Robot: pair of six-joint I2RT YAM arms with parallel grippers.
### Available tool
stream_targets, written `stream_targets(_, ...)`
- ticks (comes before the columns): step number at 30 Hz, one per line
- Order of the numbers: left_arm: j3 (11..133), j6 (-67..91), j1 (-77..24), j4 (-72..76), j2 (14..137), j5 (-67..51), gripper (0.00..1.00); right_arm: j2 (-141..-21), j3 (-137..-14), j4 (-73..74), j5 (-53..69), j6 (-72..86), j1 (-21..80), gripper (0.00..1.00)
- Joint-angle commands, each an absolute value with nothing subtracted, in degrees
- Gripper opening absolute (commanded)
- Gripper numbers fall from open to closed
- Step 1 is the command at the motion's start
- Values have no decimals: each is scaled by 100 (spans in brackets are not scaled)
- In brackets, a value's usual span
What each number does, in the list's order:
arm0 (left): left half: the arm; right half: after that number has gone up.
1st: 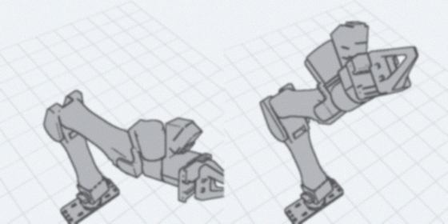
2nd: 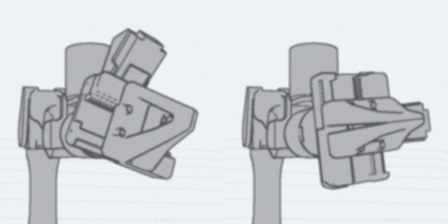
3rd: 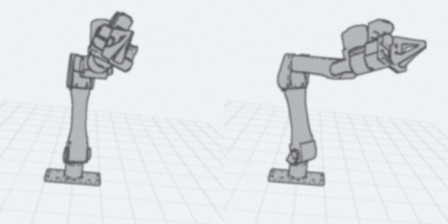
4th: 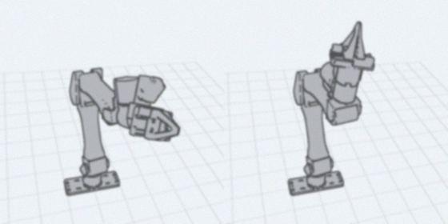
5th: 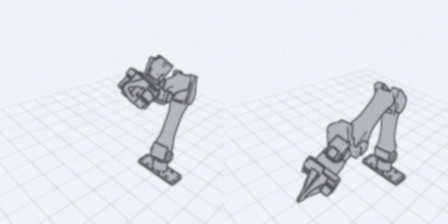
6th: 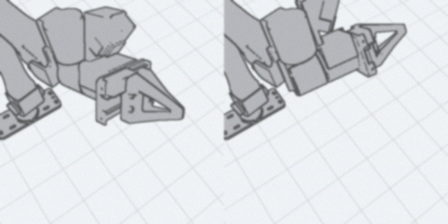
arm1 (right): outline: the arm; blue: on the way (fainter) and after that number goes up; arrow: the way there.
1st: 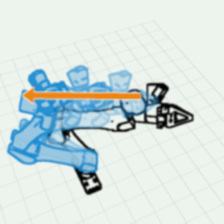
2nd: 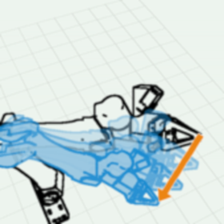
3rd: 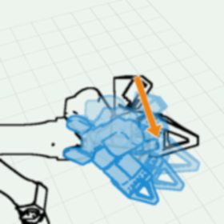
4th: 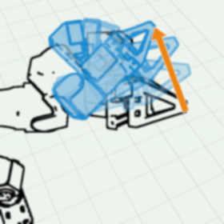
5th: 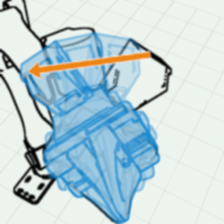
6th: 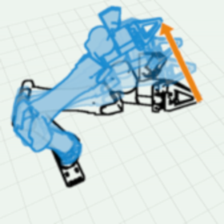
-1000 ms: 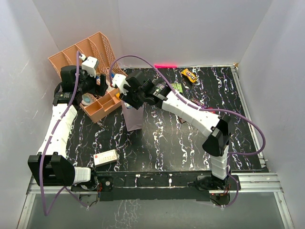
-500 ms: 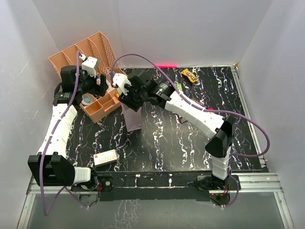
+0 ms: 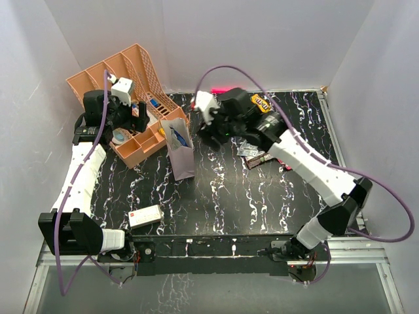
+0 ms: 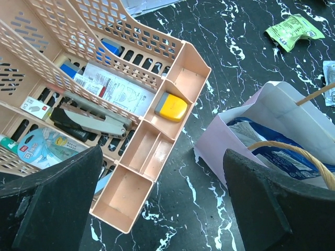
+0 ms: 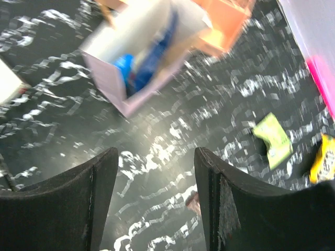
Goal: Place the snacks into the paper bag
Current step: Place the snack in the paper bag, then pick up the snack from the center of the board.
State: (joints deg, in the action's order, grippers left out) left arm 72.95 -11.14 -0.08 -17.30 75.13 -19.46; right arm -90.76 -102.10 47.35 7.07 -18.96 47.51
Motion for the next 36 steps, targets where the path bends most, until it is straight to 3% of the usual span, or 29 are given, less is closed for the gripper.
stream_targets(1,7242,-985,35,-1819,7325,-1868,98,-8366,-9404,4139,1123,-1768,3619,63)
stream_targets(7,7145,-895,35,-1653,7301,-1910,98,-7946,-8191,3725,1119,-1476,2176,66)
stream_targets(14,7001,-990,34,-1549,7198,-2043,98,-8614,-7764,3355,1462,-910,1141,64)
stream_targets(22,6823,-1004,35,-1486,7028,-2471,98,-9765,-8047,3256,1830,-664,763,58)
stream_targets(36,6785,-1130,28,-1502,7009,-2633,99,-11025,-8290,2971,2375,-298,438,59)
